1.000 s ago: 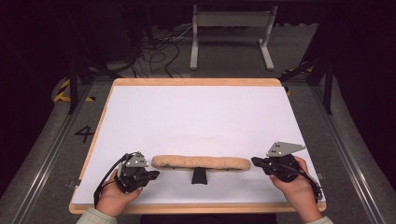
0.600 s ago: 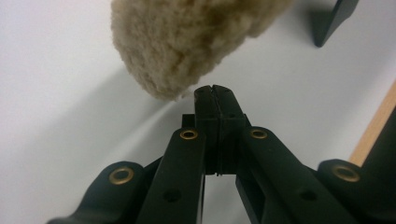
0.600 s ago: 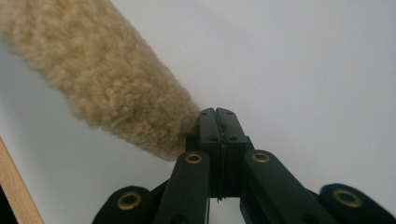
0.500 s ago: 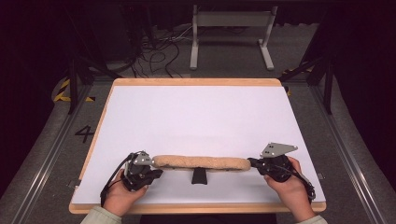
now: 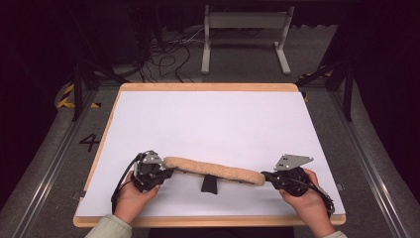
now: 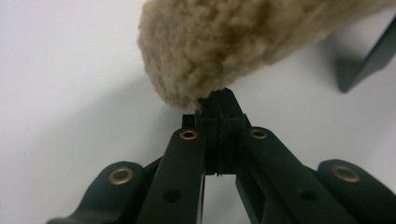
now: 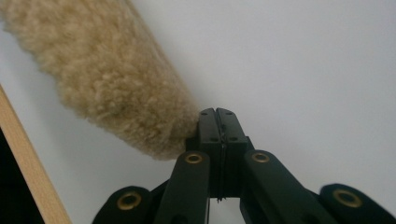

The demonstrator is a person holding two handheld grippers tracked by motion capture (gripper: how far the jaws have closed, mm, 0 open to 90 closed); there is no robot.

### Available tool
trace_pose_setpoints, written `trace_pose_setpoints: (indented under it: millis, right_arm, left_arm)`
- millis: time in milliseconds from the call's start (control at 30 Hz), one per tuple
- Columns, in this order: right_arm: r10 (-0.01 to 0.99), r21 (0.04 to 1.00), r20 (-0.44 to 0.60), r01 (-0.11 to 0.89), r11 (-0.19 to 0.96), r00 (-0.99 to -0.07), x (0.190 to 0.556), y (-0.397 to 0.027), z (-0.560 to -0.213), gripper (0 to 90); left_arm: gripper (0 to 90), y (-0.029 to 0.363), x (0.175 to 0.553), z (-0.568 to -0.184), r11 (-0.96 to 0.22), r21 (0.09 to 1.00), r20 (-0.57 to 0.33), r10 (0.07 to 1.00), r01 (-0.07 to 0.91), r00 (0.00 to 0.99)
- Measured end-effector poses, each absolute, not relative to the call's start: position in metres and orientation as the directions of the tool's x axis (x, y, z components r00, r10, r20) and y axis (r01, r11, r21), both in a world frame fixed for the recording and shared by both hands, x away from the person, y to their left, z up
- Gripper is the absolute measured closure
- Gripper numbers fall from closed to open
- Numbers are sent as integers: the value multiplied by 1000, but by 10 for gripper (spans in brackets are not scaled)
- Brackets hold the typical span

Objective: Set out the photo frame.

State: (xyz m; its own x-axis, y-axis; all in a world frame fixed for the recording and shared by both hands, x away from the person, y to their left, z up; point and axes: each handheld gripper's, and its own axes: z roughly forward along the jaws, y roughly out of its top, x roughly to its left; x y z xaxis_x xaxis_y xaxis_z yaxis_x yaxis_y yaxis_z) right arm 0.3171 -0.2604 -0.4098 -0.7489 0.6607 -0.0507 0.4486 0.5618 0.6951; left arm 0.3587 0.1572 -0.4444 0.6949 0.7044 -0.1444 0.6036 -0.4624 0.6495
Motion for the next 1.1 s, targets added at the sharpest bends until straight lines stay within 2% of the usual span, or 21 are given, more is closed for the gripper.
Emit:
trace_pose_setpoints:
  millis: [800, 967, 1100]
  right_arm:
    - [596, 675, -43, 416, 609, -802, 303, -243, -410, 900]
    - [594, 678, -47, 411, 610, -803, 302, -243, -410, 900]
    - [609, 683, -49, 419, 599, -791, 304, -247, -409, 900]
  left_arm:
    - [900, 121, 428, -432, -391, 653, -158, 768, 649, 621]
    - [900, 123, 424, -429, -397, 655, -160, 758, 643, 632]
    - [900, 125, 403, -421, -408, 671, -184, 717, 619, 672]
